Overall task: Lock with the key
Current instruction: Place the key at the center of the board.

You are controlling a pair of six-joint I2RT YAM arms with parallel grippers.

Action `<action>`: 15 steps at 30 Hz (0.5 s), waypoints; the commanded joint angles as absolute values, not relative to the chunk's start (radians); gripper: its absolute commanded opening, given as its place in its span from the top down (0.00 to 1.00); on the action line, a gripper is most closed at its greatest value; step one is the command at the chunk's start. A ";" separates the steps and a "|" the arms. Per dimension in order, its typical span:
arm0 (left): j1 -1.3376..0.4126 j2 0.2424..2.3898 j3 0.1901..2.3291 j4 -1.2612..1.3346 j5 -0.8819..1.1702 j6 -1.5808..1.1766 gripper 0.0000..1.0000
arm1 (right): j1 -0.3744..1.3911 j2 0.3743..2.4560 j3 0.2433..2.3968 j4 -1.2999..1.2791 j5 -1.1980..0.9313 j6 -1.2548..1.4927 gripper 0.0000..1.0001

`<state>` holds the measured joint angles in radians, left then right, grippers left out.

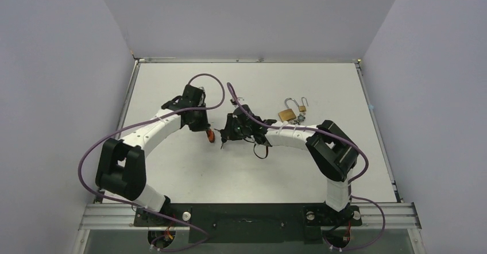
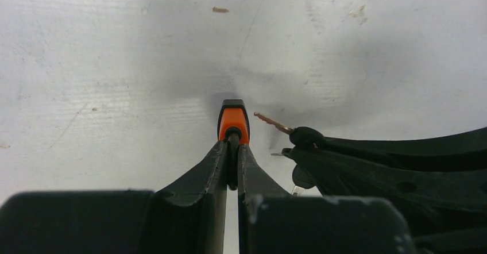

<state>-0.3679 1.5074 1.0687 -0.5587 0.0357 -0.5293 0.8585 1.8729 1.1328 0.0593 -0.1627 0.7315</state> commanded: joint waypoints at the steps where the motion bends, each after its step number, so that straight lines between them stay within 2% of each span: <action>1: -0.409 1.563 1.135 -0.633 -0.074 -0.495 1.00 | 0.862 1.889 1.175 0.128 -0.121 0.777 1.00; 6: -0.424 1.592 1.162 -0.630 -0.077 -0.501 0.99 | 0.861 1.912 1.171 0.162 -0.128 0.805 1.00; 13: -0.440 1.588 1.165 -0.626 -0.073 -0.510 0.80 | 0.860 1.917 1.149 0.187 -0.132 0.819 1.00; 15: -0.440 1.581 1.164 -0.627 -0.072 -0.510 0.75 | 0.860 1.913 1.145 0.190 -0.132 0.818 0.94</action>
<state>-0.4339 1.6020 1.1248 -0.6369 -0.0563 -0.5117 0.8581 1.9167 1.1412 0.1246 -0.1486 0.8051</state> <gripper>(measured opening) 0.218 0.058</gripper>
